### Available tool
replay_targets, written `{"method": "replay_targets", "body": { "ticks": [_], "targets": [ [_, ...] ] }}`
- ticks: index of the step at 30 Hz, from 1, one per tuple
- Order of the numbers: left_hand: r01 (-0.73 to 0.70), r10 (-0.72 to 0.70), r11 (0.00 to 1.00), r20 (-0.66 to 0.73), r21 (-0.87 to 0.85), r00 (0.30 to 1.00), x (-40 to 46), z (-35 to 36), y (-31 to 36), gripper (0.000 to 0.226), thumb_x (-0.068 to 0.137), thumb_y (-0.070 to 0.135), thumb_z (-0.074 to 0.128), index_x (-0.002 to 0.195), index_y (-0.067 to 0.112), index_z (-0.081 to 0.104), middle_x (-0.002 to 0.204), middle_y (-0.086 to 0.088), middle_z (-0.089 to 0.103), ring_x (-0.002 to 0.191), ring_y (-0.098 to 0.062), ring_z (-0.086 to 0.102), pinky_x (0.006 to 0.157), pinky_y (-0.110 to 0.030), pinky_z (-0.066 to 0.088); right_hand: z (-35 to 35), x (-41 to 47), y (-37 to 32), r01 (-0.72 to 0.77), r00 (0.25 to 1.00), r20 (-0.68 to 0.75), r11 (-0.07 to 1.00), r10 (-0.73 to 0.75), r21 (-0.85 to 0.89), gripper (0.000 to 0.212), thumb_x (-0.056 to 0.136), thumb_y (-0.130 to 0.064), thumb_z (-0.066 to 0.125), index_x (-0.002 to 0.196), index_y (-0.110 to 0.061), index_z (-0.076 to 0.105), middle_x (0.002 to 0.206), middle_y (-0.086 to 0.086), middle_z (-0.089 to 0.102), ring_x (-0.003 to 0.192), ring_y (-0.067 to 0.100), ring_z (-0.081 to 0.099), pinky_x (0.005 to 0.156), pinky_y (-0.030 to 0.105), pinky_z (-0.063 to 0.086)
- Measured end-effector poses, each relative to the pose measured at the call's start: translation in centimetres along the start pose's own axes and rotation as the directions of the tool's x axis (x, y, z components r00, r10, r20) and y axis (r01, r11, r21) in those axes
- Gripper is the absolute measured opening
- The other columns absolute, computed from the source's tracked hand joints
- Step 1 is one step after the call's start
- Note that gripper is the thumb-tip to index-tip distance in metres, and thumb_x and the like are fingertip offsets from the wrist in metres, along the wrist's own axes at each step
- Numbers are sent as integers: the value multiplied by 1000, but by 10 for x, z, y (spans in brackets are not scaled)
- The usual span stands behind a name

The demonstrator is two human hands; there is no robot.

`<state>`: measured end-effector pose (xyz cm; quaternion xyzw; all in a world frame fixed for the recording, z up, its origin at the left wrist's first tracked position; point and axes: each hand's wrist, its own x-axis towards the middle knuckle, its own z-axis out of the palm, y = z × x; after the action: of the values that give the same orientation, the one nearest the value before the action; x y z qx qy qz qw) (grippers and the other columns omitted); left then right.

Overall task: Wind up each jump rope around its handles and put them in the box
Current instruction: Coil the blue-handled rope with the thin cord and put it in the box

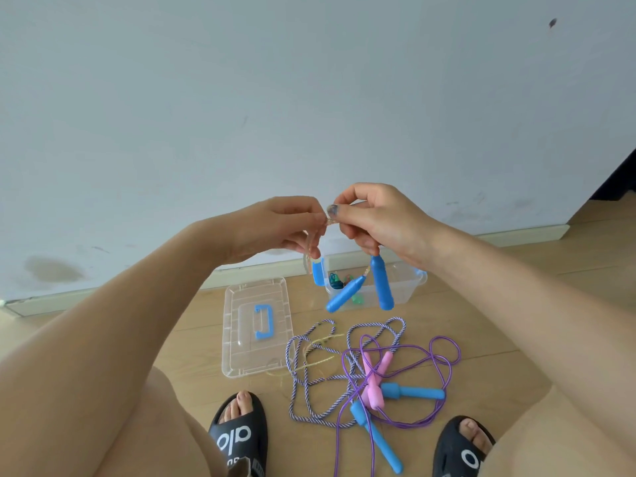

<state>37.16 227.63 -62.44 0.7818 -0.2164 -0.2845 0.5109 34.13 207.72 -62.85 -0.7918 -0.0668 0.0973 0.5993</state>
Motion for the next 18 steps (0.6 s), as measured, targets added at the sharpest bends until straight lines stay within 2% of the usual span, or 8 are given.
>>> {"method": "replay_targets", "body": {
  "ticks": [4, 9, 13, 16, 18],
  "targets": [
    [74, -67, 987, -59, 139, 996, 0, -12, -10, 22, 102, 16, 47, 88, 5, 60, 87, -17, 66, 90, -27, 70, 99, -44, 51, -3, -1, 0, -34, 999, 7, 999, 35, -3, 11, 96, -19, 62, 98, -8, 59, 65, 3, 52, 42, 13, 33, 43, 24, 31],
    [232, -168, 876, -183, 423, 969, 0, -27, -30, 22, 99, 23, 47, 87, 12, 62, 87, -2, 74, 92, -19, 69, 97, -46, 51, -5, -2, 5, -53, 999, -4, 998, 53, -29, 12, 97, -17, 60, 100, -6, 58, 67, 2, 56, 42, 13, 35, 43, 25, 35],
    [284, -183, 810, -238, 513, 954, 6, -23, -35, 20, 99, 33, 47, 96, 21, 62, 93, 4, 71, 96, -19, 65, 91, -42, 51, -1, -2, 6, -63, 998, -16, 998, 62, -11, 9, 97, -15, 58, 99, -6, 58, 68, 3, 56, 42, 13, 36, 42, 24, 37],
    [314, -160, 789, -318, 528, 934, 8, -13, -30, 29, 97, 50, 46, 113, 27, 54, 107, 4, 64, 99, -22, 62, 83, -39, 51, 2, 3, 6, -91, 989, -100, 986, 106, 138, 5, 97, -10, 54, 96, -6, 57, 68, 4, 54, 42, 12, 34, 42, 24, 34],
    [288, -108, 822, -363, 491, 926, 9, -3, -20, 42, 92, 61, 47, 108, 22, 52, 104, 1, 65, 97, -22, 63, 85, -42, 53, 4, 6, 6, -128, 973, -136, 932, 184, 340, 5, 98, -5, 50, 96, -6, 55, 68, 5, 51, 42, 11, 35, 42, 23, 34]
  ]
}}
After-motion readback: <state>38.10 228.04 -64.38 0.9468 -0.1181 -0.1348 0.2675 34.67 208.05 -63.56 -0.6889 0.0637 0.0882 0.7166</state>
